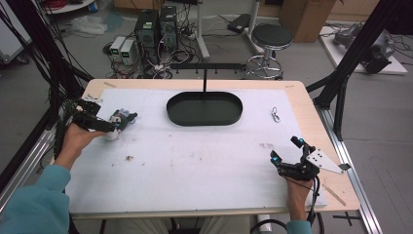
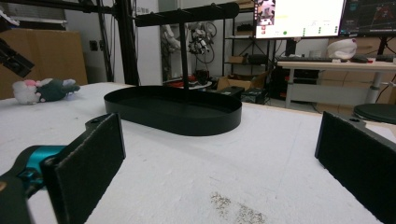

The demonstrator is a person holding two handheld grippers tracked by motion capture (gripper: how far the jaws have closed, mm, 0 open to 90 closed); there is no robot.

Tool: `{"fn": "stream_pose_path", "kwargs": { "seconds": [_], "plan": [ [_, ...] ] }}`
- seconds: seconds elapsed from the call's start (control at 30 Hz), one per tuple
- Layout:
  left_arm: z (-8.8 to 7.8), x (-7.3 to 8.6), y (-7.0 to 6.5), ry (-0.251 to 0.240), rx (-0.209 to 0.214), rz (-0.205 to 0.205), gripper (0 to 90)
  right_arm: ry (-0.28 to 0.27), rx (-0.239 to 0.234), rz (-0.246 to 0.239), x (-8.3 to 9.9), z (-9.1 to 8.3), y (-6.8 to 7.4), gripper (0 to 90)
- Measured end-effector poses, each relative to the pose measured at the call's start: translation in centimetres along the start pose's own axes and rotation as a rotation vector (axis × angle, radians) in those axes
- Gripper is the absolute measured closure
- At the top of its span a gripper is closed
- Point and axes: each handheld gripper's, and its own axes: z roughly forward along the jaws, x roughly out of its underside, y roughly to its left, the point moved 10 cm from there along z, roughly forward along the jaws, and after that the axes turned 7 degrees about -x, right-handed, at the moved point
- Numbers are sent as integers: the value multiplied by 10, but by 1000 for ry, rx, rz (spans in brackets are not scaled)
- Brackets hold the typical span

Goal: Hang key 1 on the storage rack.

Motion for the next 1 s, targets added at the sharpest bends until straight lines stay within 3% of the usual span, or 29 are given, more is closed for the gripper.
{"fn": "stream_pose_path", "kwargs": {
  "seconds": [0.17,0.47,0.7,1.0],
  "plan": [
    [8,8,1,67,23,-32,22,0,1,0,0,0,0,8],
    [17,17,-5,141,35,-15,30,2,1,4,0,0,0,8],
    [22,23,-3,194,26,-28,30,3,1,6,0,0,0,8],
    [25,28,-4,232,39,-32,157,2,1,6,0,0,0,8]
  ]
}}
